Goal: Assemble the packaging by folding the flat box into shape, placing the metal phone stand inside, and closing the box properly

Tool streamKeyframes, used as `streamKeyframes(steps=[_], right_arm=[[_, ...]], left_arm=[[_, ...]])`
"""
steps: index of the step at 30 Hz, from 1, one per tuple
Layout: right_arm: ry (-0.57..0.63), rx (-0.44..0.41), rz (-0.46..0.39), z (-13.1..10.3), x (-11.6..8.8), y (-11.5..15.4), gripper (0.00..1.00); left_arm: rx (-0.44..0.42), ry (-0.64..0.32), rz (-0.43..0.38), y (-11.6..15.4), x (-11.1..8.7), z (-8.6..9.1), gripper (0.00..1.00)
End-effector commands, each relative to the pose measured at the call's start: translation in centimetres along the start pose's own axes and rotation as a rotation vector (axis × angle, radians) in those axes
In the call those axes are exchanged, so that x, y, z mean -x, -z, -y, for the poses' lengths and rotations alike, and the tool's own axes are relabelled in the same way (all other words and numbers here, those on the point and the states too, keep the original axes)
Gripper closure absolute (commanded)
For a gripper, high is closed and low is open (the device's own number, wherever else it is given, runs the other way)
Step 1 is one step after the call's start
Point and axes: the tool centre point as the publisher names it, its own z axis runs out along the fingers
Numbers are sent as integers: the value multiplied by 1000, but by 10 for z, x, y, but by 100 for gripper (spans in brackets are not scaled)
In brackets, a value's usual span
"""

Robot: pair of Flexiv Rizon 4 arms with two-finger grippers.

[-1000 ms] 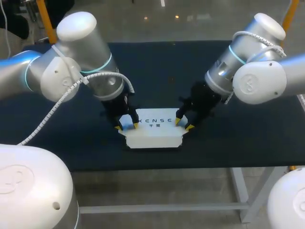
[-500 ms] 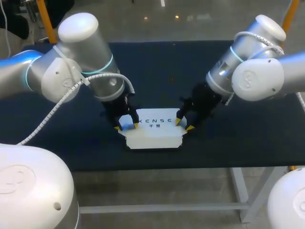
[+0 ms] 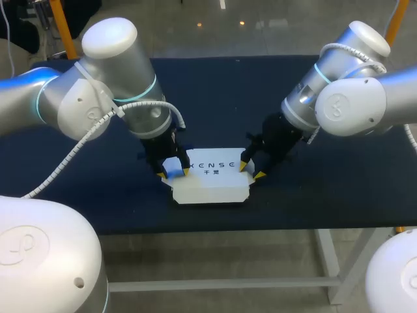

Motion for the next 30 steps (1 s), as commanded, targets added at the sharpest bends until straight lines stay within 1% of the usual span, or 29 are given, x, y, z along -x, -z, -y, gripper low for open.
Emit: streamKeyframes(steps=[1, 4, 8, 10, 12, 16, 18, 19, 20, 22, 25, 28, 30], right_arm=[[1, -8, -1, -2, 0, -1, 50], [1, -8, -1, -2, 0, -1, 51], [1, -8, -1, -2, 0, -1, 52], [1, -8, -1, -2, 0, -1, 52], [1, -8, -1, -2, 0, -1, 51], [1, -8, -1, -2, 0, -1, 52], [1, -8, -1, -2, 0, -1, 52], [1, -8, -1, -2, 0, -1, 52], [1, -8, -1, -2, 0, -1, 52], [1, -8, -1, -2, 0, -1, 52], [1, -8, -1, -2, 0, -1, 53], [1, -8, -1, -2, 0, -1, 52], [1, -8, -1, -2, 0, -1, 53]], left_arm=[[-2, 1, 8, -2, -1, 0, 42], [-2, 1, 8, -2, -1, 0, 47], [-2, 1, 8, -2, -1, 0, 49], [-2, 1, 8, -2, -1, 0, 46], [-2, 1, 8, -2, -1, 0, 40], [-2, 1, 8, -2, -1, 0, 37], [-2, 1, 8, -2, -1, 0, 41], [-2, 1, 8, -2, -1, 0, 46], [-2, 1, 8, -2, -1, 0, 48], [-2, 1, 8, -2, -1, 0, 48], [-2, 1, 8, -2, -1, 0, 45], [-2, 1, 8, -2, -1, 0, 46], [-2, 1, 8, -2, -1, 0, 50]])
